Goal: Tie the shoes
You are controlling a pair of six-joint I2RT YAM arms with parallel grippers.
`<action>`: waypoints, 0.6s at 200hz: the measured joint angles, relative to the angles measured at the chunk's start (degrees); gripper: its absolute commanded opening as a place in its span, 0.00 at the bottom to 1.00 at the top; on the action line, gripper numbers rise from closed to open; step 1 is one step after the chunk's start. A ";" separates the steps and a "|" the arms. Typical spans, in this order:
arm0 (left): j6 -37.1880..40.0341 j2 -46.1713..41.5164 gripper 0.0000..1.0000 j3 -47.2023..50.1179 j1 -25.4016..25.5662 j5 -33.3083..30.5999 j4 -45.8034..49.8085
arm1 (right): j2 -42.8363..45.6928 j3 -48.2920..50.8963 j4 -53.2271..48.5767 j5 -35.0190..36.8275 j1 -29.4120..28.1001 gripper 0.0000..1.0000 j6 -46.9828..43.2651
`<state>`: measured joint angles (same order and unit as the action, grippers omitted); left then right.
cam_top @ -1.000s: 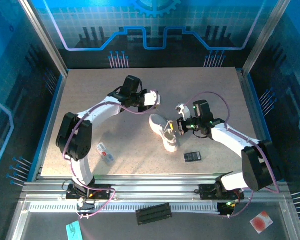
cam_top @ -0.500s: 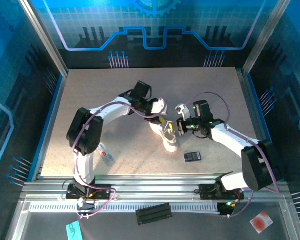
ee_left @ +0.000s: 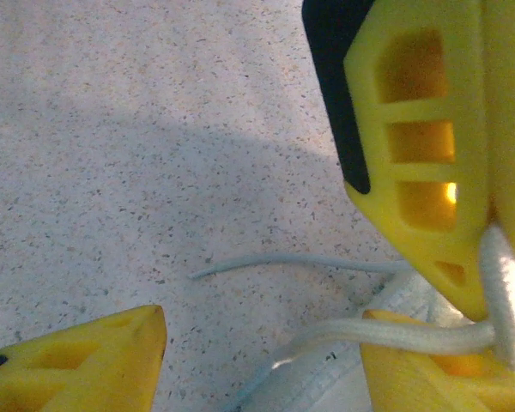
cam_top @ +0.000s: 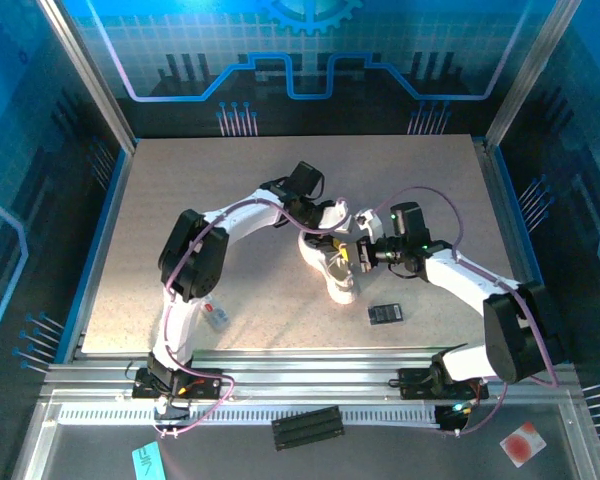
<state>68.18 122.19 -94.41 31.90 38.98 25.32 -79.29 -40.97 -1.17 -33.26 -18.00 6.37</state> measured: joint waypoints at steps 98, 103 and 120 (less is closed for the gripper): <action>-12.61 5.09 0.56 -15.37 -3.63 -14.91 7.37 | 0.22 0.44 -1.99 0.63 1.22 0.00 -1.51; -15.63 5.70 0.54 -17.35 -4.00 -16.90 8.24 | 0.22 0.44 -1.99 0.83 1.22 0.00 -1.49; -27.34 9.60 0.47 -28.44 -5.27 -24.26 13.18 | 0.22 0.46 -1.99 1.46 1.20 0.00 -1.46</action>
<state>40.84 131.79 -122.85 26.63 14.72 38.50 -79.07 -40.51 -3.16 -31.79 -16.80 4.91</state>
